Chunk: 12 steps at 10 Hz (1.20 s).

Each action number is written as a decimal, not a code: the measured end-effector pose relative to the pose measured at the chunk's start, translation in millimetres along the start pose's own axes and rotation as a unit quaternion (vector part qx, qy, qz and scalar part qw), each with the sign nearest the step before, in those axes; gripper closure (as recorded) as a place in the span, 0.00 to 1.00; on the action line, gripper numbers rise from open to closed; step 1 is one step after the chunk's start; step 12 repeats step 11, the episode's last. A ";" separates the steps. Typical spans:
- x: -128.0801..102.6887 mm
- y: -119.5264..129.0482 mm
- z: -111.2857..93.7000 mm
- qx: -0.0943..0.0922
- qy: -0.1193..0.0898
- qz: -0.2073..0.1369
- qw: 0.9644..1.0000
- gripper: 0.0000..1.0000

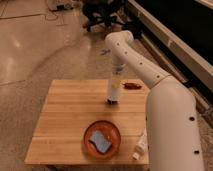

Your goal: Place the ceramic cup over the eraser

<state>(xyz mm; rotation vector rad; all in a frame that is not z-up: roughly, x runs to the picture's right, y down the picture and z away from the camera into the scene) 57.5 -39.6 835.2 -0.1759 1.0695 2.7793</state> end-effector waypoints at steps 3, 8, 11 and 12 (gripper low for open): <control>6.0 0.4 13.9 -0.005 0.014 -0.013 1.000 0.44; 8.7 -4.2 27.5 -0.002 0.019 -0.027 0.999 0.20; 9.1 -4.0 27.1 -0.002 0.019 -0.027 0.999 0.20; 9.1 -4.0 27.1 -0.002 0.019 -0.027 0.999 0.20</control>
